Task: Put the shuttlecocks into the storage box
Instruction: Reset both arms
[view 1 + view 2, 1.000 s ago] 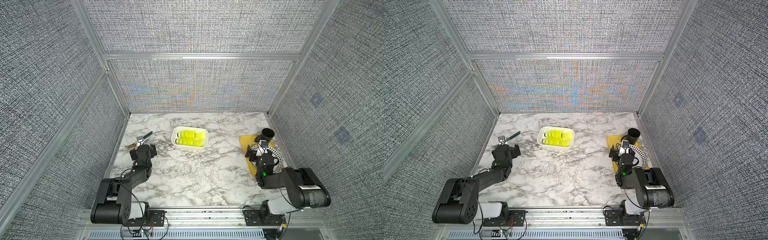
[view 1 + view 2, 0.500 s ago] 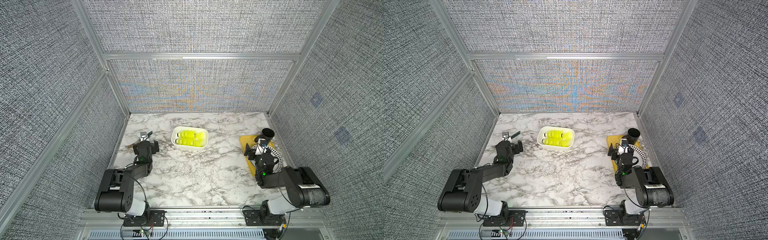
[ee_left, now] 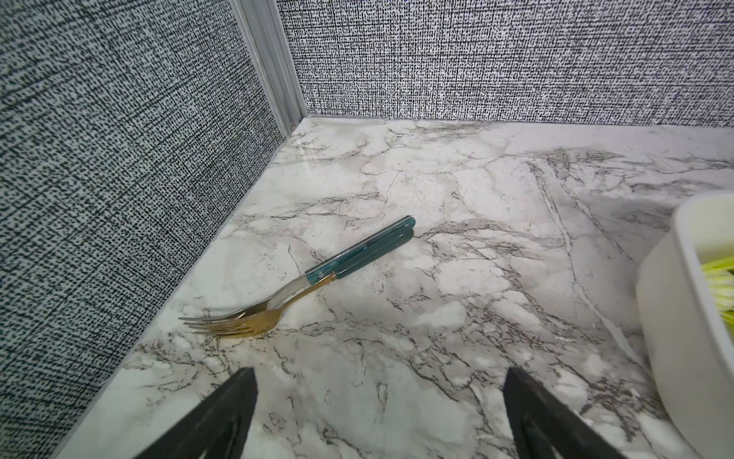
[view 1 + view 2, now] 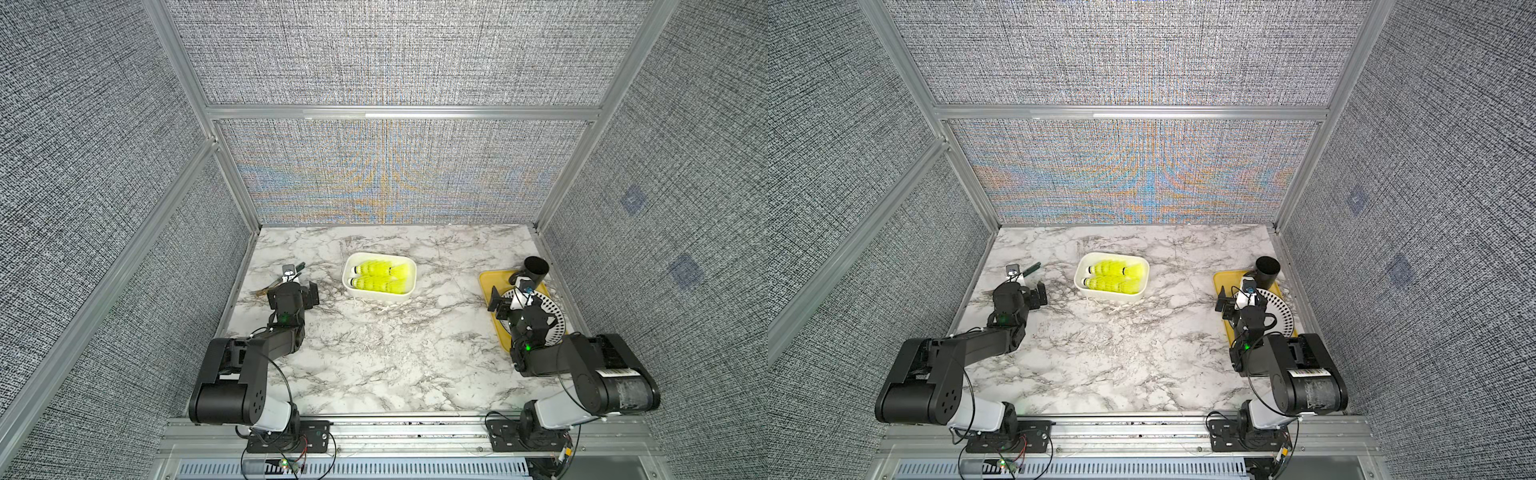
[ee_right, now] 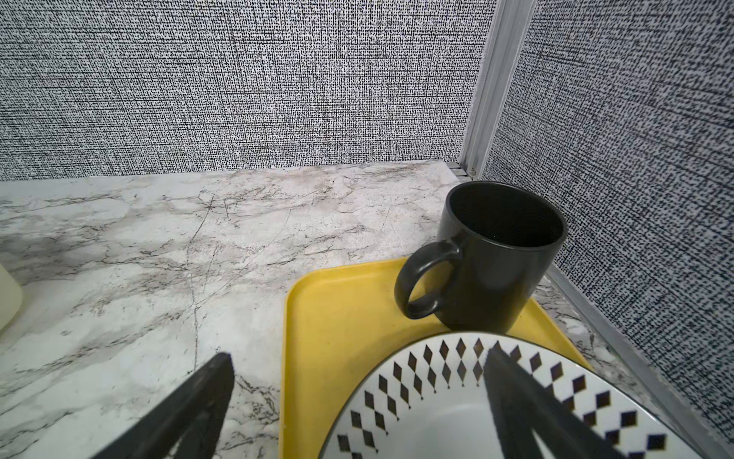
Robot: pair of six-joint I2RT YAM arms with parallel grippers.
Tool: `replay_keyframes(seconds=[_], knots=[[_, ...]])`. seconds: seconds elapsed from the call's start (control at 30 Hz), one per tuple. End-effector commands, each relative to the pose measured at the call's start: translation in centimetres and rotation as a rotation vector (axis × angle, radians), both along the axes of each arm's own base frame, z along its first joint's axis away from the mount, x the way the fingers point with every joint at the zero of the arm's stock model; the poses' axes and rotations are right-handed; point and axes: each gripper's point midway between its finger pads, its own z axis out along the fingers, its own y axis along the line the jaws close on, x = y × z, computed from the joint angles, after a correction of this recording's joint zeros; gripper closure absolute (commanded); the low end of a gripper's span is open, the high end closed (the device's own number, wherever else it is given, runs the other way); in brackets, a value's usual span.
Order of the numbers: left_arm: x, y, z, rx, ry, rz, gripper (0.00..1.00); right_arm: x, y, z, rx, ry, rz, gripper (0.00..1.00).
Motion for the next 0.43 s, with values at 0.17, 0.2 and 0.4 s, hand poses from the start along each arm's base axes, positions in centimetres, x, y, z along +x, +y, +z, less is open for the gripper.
replay_keyframes(seconds=[0.17,0.2,0.4], knots=[[0.52,-0.16,-0.11,-0.002,0.018,-0.012,0.01,0.04,-0.11,0.64,-0.005,-0.025,-0.006,0.01],[0.54,-0.11,-0.18,-0.004,0.021,-0.013,0.01,0.08,-0.06,0.73,-0.004,-0.028,-0.005,0.01],[0.21,-0.18,0.21,-0.003,0.000,-0.020,0.01,0.05,-0.06,0.68,-0.005,-0.026,-0.005,0.01]])
